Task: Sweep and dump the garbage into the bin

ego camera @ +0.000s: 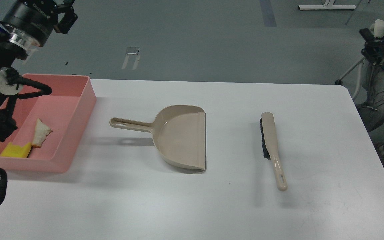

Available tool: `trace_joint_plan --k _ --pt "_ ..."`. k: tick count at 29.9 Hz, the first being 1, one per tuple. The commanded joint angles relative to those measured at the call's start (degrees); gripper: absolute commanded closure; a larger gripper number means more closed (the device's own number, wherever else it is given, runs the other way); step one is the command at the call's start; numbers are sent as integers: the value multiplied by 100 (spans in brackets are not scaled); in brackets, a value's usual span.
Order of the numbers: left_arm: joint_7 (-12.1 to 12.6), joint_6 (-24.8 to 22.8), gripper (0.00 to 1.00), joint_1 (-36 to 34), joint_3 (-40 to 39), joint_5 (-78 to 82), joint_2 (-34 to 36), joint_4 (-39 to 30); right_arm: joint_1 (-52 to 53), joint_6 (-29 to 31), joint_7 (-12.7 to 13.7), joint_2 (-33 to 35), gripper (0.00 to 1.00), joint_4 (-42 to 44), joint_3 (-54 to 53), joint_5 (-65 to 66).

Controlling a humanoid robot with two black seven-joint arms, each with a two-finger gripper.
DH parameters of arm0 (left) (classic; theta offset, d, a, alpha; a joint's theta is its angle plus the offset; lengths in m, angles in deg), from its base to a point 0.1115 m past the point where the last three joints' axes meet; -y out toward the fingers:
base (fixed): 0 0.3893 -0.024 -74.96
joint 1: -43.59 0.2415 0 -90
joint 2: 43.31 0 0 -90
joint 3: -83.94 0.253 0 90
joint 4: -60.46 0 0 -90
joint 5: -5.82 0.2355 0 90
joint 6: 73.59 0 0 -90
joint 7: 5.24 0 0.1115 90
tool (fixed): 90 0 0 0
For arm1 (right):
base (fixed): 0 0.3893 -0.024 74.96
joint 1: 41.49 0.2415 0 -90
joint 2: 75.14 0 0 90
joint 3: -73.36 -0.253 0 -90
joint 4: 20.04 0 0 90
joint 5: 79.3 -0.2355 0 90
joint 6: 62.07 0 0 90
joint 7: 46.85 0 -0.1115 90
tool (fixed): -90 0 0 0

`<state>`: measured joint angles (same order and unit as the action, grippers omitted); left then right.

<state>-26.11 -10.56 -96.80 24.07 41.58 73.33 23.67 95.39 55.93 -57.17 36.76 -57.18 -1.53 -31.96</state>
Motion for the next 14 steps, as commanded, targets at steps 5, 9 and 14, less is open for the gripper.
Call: trace_joint_plan --k 5,9,14 --pt "-541 52 2 -375 801 -95 -1098 1131 560 -233 -198 -1310 3 980 -9 -6" --pt "-594 61 2 -340 740 -156 -1493 1227 595 -470 -216 -1688 3 1042 -17 -15" --pt "-594 17 2 -340 793 -280 -1951 1570 604 -647 -234 -1873 4 1024 -17 -32"
